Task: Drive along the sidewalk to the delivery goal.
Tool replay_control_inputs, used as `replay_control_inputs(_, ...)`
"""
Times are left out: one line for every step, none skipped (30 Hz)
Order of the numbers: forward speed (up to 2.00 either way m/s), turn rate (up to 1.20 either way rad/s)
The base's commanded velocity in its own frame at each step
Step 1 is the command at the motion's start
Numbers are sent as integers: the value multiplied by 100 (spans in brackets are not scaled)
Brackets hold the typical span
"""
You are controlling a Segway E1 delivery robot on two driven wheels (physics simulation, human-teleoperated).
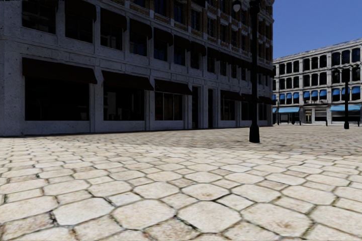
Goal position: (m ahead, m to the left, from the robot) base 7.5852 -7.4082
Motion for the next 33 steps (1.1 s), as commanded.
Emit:
replay_control_inputs(177,-93)
replay_control_inputs(177,-93)
replay_control_inputs(177,-93)
replay_control_inputs(177,-93)
replay_control_inputs(177,-93)
replay_control_inputs(177,-93)
replay_control_inputs(177,-93)
replay_control_inputs(177,-93)
replay_control_inputs(177,-93)
replay_control_inputs(177,-93)
replay_control_inputs(177,-93)
replay_control_inputs(177,-93)
replay_control_inputs(177,-93)
replay_control_inputs(177,-93)
replay_control_inputs(177,-93)
replay_control_inputs(177,-93)
replay_control_inputs(177,-93)
replay_control_inputs(177,-93)
replay_control_inputs(177,-88)
replay_control_inputs(177,-88)
replay_control_inputs(177,-70)
replay_control_inputs(177,-63)
replay_control_inputs(177,-45)
replay_control_inputs(177,-2)
replay_control_inputs(177,-2)
replay_control_inputs(178,0)
replay_control_inputs(181,0)
replay_control_inputs(187,0)
replay_control_inputs(191,0)
replay_control_inputs(191,0)
replay_control_inputs(195,0)
replay_control_inputs(197,0)
replay_control_inputs(198,0)
